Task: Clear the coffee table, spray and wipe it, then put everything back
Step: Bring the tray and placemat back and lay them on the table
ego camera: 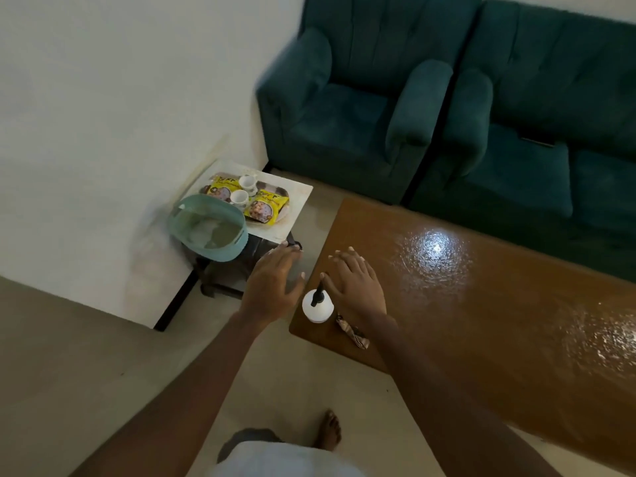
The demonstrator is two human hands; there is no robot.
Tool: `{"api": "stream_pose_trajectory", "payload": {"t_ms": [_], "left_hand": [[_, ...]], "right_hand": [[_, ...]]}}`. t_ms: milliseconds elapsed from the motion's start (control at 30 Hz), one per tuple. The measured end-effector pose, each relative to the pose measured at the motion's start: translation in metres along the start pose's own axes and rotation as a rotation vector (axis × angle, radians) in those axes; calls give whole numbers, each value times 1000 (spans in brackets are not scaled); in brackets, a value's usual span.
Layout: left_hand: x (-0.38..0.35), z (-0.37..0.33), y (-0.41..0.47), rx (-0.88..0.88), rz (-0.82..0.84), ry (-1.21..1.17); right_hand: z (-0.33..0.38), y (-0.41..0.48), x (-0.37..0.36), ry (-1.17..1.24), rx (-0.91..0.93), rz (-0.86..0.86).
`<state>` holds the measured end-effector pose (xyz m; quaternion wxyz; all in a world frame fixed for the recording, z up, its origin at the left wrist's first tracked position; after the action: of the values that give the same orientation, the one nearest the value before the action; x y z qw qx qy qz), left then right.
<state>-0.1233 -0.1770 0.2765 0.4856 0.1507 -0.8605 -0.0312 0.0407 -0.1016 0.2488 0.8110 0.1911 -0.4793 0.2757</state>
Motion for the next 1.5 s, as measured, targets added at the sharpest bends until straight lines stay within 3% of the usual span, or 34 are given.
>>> {"api": "stream_pose_trajectory", "payload": {"t_ms": [200, 767, 1267, 1500], "left_hand": [[35, 39, 15, 55, -40, 52], [112, 198, 113, 10, 43, 148], [96, 282, 212, 149, 158, 93], [63, 331, 252, 288, 189, 32]], "right_hand": [[36, 37, -3, -17, 14, -12], [142, 172, -56, 2, -124, -137], [112, 299, -113, 67, -198, -64], [82, 348, -160, 89, -234, 133]]}}
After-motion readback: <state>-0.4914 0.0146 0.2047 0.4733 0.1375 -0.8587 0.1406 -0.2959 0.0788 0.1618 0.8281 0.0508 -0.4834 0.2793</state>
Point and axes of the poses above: each hand's wrist, its own y-axis towards the middle knuckle, its own x-axis out of the back of the hand, z = x × y, the point moved 5 cm from there along y, towards the middle knuckle, and after that the axes turned 4 degrees about x, right-handed, at the moved point
